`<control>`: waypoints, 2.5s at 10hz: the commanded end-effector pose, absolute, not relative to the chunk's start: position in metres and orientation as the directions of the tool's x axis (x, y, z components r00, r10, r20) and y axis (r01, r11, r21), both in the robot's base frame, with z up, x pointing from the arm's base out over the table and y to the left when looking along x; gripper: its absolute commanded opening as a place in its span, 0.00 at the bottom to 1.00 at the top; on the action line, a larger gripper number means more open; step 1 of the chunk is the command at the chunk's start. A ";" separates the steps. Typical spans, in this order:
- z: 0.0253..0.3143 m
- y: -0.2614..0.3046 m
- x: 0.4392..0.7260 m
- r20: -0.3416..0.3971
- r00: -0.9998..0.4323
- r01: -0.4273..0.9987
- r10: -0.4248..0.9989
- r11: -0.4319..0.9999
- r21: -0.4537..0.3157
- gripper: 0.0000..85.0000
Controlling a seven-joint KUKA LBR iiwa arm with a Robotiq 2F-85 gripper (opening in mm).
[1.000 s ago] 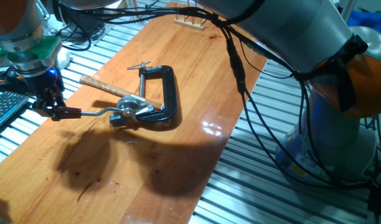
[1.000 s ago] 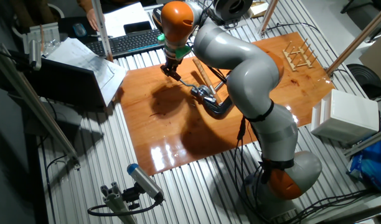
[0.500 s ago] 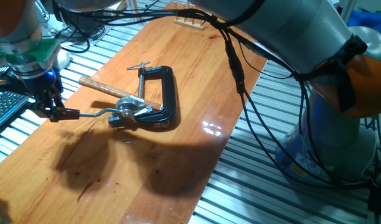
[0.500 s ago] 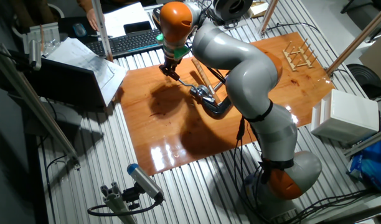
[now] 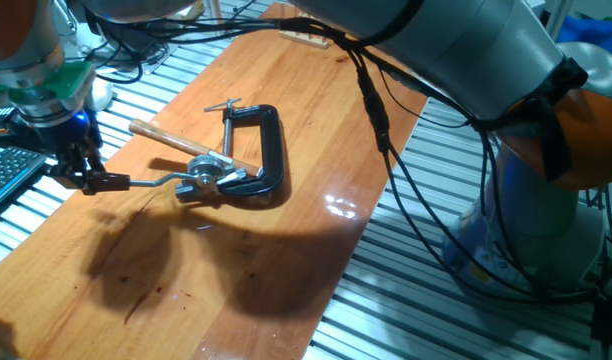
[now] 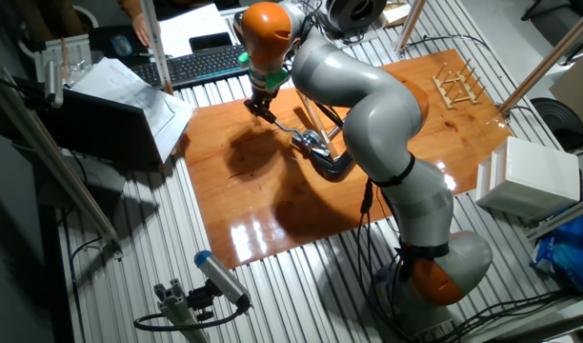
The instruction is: Pull up the lever
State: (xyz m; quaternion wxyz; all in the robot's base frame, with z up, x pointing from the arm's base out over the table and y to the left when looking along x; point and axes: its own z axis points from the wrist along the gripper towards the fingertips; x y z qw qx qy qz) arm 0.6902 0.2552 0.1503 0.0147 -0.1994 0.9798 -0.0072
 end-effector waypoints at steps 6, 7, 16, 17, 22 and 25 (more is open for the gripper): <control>0.155 0.254 0.684 -0.008 -0.925 -0.379 -0.379 0.925 -0.041 0.40; 0.155 0.255 0.683 -0.008 -0.926 -0.376 -0.377 0.926 -0.043 0.40; 0.150 0.260 0.686 0.017 -0.941 -0.339 -0.338 0.938 -0.077 0.60; 0.152 0.257 0.683 0.016 -0.941 -0.339 -0.338 0.938 -0.074 0.60; 0.155 0.239 0.664 0.016 -0.933 -0.360 -0.360 0.930 -0.076 0.60; 0.138 0.237 0.662 -0.016 -0.925 -0.377 -0.380 0.922 -0.089 0.40</control>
